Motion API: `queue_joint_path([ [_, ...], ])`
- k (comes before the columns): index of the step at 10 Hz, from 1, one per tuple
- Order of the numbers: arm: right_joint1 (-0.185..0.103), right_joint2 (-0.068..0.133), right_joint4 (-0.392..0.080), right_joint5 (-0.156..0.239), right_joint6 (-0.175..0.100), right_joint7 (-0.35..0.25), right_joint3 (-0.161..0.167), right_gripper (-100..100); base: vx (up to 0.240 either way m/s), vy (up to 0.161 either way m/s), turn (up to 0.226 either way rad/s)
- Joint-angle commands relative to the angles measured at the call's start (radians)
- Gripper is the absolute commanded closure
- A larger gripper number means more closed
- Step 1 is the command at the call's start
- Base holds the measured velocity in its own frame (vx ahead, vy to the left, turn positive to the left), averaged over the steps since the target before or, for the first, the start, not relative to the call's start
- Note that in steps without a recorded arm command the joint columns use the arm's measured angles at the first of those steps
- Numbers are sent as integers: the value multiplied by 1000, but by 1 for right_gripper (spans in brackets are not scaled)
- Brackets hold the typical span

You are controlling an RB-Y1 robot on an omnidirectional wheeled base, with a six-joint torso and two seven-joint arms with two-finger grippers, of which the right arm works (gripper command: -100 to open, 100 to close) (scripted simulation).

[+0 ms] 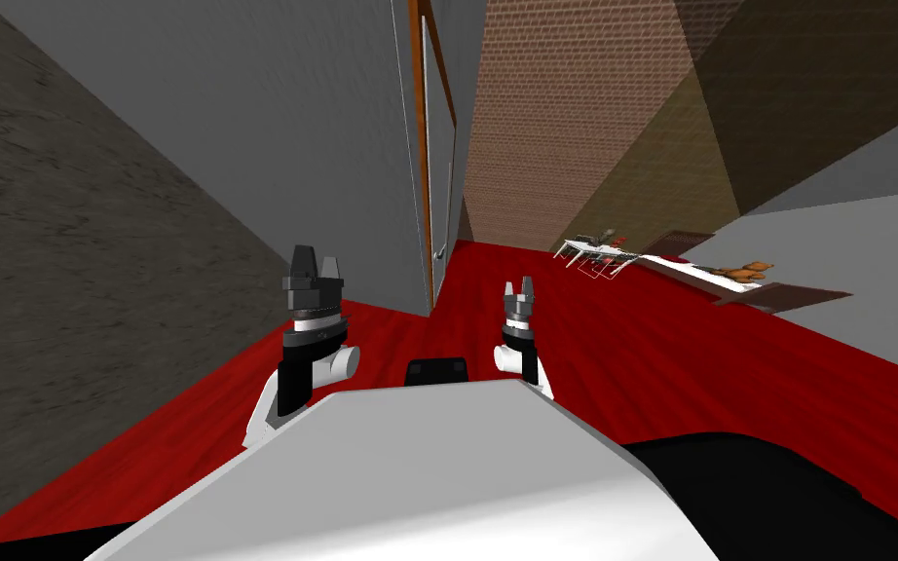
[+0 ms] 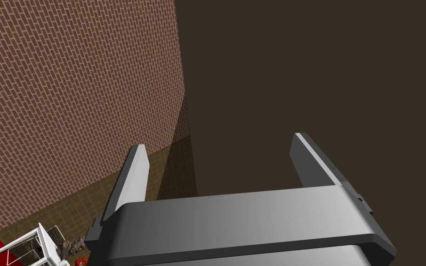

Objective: Push the door open

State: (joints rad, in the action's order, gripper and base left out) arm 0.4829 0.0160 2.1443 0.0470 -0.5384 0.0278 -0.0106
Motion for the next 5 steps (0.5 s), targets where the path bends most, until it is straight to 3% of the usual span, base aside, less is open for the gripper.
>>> queue_joint_path([
  [1,-14,16,-30,16,-2,6,11,-100,173,-100,176],
  [5,-51,43,-103,48,-7,23,42,-100,136,-101,189],
])
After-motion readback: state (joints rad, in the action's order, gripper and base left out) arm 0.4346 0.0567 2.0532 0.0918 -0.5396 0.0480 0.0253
